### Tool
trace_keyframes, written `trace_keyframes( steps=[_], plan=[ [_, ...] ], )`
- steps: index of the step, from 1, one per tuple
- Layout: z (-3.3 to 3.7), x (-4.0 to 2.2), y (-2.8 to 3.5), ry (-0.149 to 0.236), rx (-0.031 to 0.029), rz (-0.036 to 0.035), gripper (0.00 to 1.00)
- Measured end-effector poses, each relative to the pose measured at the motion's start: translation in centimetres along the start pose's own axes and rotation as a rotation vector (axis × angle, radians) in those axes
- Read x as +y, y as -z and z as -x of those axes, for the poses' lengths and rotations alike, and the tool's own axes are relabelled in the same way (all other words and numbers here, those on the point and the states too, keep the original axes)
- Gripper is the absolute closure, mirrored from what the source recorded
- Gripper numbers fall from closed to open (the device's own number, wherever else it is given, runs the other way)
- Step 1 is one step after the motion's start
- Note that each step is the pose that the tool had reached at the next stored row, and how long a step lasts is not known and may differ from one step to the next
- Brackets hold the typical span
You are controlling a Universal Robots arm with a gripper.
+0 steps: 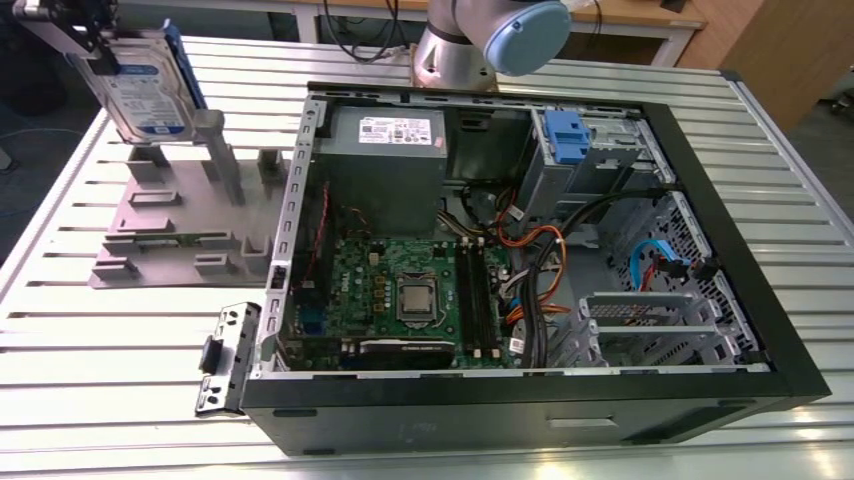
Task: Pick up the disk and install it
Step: 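Pick up the disk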
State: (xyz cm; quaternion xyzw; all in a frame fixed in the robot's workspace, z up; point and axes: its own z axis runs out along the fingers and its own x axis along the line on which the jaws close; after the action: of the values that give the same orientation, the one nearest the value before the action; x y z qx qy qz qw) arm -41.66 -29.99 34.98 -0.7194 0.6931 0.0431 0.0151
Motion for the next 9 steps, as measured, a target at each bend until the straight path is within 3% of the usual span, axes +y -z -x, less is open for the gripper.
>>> trace_keyframes(
  steps=[9],
  plan=[
    [0.02, 0.01, 0.27, 0.000, 0.0000, 0.0000, 0.64]
  ],
)
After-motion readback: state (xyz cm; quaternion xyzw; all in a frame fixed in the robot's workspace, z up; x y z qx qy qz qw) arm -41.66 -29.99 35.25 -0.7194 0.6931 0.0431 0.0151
